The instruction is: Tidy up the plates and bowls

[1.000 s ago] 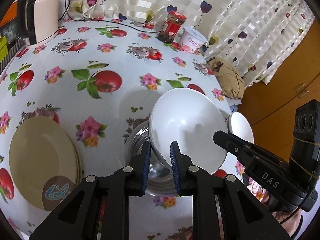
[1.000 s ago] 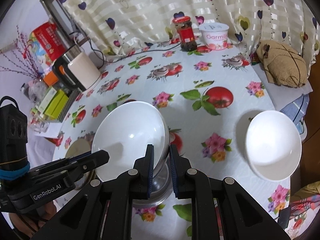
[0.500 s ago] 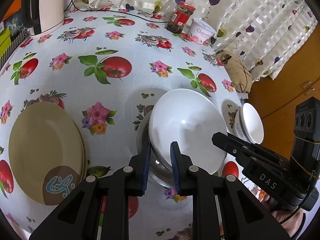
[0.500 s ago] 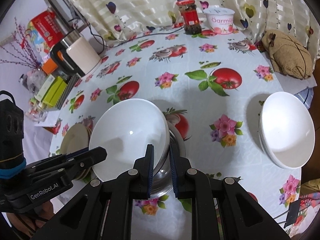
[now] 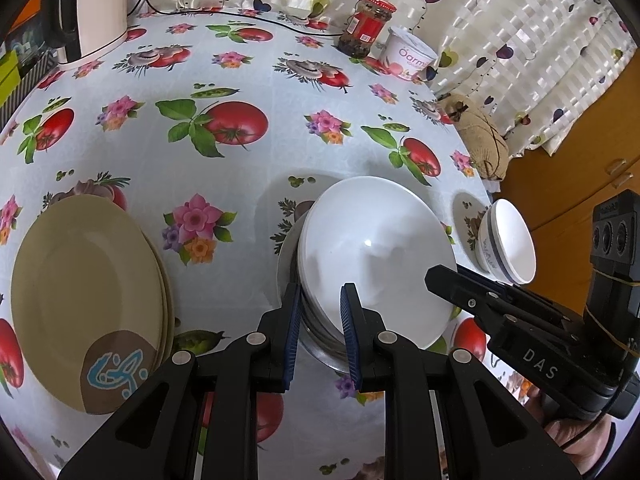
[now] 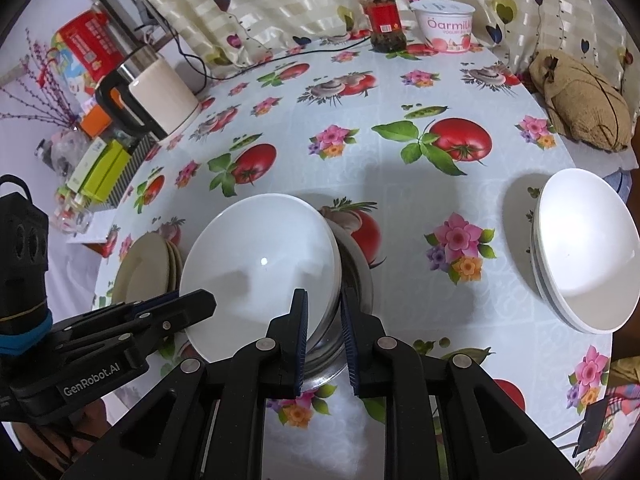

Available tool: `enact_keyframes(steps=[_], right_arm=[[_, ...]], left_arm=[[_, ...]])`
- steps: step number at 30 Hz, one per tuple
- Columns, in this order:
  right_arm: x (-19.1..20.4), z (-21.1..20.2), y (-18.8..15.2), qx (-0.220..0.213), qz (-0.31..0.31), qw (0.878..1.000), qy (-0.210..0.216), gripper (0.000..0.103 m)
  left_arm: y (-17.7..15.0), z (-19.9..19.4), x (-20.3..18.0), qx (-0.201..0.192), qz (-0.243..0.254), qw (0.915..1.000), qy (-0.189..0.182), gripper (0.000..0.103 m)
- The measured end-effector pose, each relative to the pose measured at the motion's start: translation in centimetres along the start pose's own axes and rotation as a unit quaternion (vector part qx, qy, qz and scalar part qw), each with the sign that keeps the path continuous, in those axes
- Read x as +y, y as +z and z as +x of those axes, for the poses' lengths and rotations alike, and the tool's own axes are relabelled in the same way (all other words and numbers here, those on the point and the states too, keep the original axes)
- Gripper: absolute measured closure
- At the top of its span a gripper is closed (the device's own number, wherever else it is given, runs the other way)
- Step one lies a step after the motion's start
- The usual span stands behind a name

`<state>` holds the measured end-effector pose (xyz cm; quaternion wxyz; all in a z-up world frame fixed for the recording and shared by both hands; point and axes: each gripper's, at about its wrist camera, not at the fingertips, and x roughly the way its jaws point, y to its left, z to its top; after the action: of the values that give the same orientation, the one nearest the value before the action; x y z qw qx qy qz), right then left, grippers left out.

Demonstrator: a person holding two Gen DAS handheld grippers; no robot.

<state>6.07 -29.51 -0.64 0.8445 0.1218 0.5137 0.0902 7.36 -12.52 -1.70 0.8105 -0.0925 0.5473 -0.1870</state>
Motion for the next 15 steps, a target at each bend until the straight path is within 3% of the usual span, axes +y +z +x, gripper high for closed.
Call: enact_keyframes(steps=[15], right_arm=[[-0.3, -1.2, 0.1, -0.016, 0.0, 1.0, -0.005, 0.074]], left_arm=[[0.1, -1.9, -0.2, -0.03, 0.004, 0.9995, 0.012, 0.082]])
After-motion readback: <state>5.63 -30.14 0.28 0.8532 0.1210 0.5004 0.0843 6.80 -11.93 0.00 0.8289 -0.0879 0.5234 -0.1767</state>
